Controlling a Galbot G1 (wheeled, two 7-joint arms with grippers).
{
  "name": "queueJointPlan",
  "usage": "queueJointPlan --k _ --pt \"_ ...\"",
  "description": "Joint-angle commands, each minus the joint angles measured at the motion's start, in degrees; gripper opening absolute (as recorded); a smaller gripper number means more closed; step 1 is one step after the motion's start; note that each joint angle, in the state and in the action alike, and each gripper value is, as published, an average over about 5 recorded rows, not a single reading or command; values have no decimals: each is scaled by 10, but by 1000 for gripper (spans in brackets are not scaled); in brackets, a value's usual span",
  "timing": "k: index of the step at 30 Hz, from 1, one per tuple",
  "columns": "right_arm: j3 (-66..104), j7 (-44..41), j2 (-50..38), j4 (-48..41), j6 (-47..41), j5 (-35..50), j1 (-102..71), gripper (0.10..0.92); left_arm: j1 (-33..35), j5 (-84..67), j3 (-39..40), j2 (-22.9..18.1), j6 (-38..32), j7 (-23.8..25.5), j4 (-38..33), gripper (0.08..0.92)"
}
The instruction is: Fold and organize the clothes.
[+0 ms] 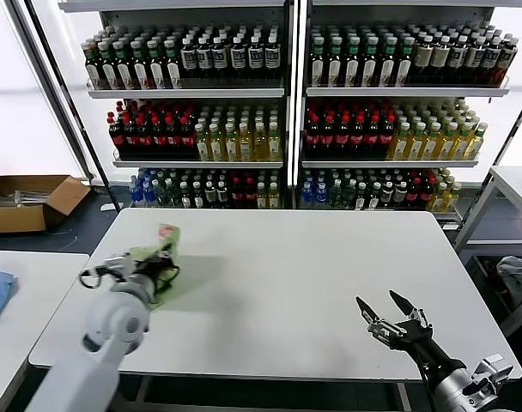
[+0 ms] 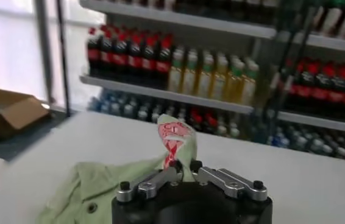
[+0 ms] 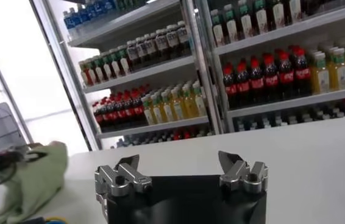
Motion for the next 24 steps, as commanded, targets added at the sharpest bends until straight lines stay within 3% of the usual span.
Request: queueJointPlan --k 1,5,11,15,21,24 --pt "-15 27 -6 21 -20 -8 -6 823 -60 17 152 -102 8 -33 33 114" --pt "-49 63 -31 14 -48 -6 29 823 -48 -8 131 -81 8 -13 -6 147" --pt "-122 112 -61 -25 -77 5 115 823 -27 -106 75 -30 7 11 -82 320" --pt "-224 135 -64 -72 -87 -3 203 823 -14 -111 11 -3 5 49 -84 441" --pt "-396 166 -24 -207 -99 -15 376 823 43 -10 -125 65 -1 160 -66 615" --pt "-471 166 12 -293 -101 -18 463 823 78 19 -168 79 -5 186 -73 701"
